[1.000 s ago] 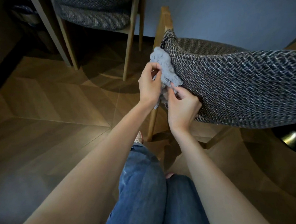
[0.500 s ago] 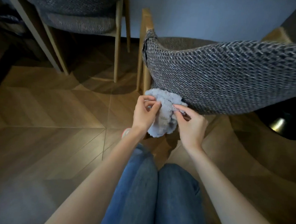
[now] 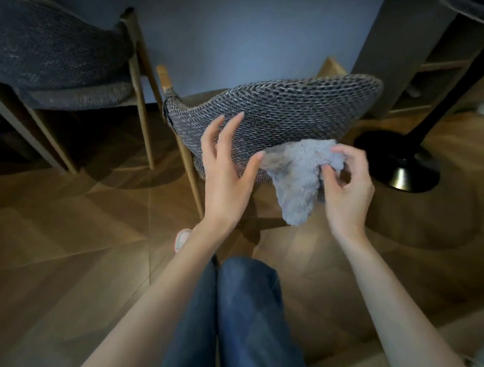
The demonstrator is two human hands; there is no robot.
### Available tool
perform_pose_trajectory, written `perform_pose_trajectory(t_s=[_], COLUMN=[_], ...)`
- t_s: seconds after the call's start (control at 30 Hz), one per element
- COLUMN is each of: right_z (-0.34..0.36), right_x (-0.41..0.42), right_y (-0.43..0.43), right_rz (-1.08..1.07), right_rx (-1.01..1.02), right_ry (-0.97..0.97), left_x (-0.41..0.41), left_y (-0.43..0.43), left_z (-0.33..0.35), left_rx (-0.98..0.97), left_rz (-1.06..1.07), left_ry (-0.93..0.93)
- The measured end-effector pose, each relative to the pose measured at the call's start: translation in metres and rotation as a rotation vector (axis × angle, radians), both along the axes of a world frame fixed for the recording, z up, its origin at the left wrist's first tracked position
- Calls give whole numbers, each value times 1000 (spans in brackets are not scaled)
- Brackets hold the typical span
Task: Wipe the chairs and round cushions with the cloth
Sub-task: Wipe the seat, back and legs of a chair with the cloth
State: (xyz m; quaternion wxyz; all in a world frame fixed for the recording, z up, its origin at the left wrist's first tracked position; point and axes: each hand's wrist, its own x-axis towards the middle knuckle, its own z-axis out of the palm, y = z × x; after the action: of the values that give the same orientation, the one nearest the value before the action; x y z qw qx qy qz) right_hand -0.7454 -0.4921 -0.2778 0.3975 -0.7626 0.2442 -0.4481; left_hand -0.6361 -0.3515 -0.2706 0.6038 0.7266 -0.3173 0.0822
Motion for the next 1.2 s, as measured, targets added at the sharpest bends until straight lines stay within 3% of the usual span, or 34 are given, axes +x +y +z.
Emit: perform_pose_trajectory(t_s=[0.2, 0.33, 0.73, 0.97, 1.13, 1.2], right_z=[45, 51, 50, 50, 55, 53], right_x=[23, 44, 66, 92, 82, 71], right_y=[-44, -64, -24, 26, 29, 31], right_rz=[174, 250, 307, 513, 570, 552], right_rx=[-29, -30, -34, 5, 8, 24], right_ry=[108, 168, 120, 128, 186, 171], left_x=[12, 33, 64, 97, 66, 46], left_y=[-46, -63, -30, 34, 44, 45], left_z=[33, 37, 37, 39, 34, 27], left_rx=[124, 224, 153, 197, 94, 96], left_rz=[15, 157, 181, 249, 411, 355], left_ry=[-74, -87, -64, -116, -116, -52])
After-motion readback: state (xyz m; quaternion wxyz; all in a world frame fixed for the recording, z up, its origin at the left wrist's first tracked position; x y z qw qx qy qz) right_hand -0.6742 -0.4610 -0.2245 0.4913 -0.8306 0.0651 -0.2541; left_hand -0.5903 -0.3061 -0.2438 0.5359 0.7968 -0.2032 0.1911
